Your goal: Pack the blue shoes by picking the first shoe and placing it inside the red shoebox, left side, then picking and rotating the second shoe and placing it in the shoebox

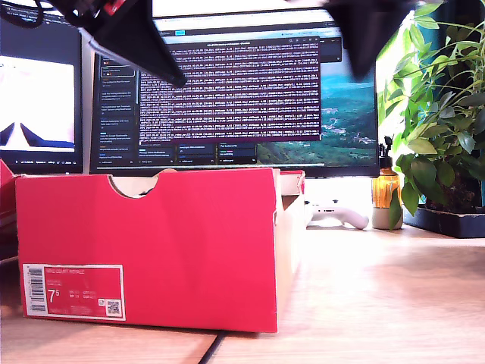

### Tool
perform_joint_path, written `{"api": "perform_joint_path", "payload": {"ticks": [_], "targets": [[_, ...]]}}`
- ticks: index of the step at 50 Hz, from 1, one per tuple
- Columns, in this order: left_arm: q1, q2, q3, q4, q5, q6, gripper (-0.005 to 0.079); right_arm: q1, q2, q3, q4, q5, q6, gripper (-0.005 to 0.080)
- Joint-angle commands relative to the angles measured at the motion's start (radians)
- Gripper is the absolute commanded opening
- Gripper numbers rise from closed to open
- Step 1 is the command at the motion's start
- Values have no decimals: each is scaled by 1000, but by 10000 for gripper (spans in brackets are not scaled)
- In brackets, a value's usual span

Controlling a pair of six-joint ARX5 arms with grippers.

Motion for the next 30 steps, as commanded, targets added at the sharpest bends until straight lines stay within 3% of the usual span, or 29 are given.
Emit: {"api": "perform_joint_path", "payload": {"ticks": [1,12,20,30], "targets": [[7,0,-3,8,11,-7,-19,-10,12,-11,2,33,4,114],[41,0,-3,4,21,-7,-19,-103,11,-11,11,79,-12,174],[81,0,-3,6,41,-10,-19,-174,-12,-11,116,81,-33,180],[172,0,-3,5,84,-51,-19,-206,-94,-11,225,82,-87,180]]}}
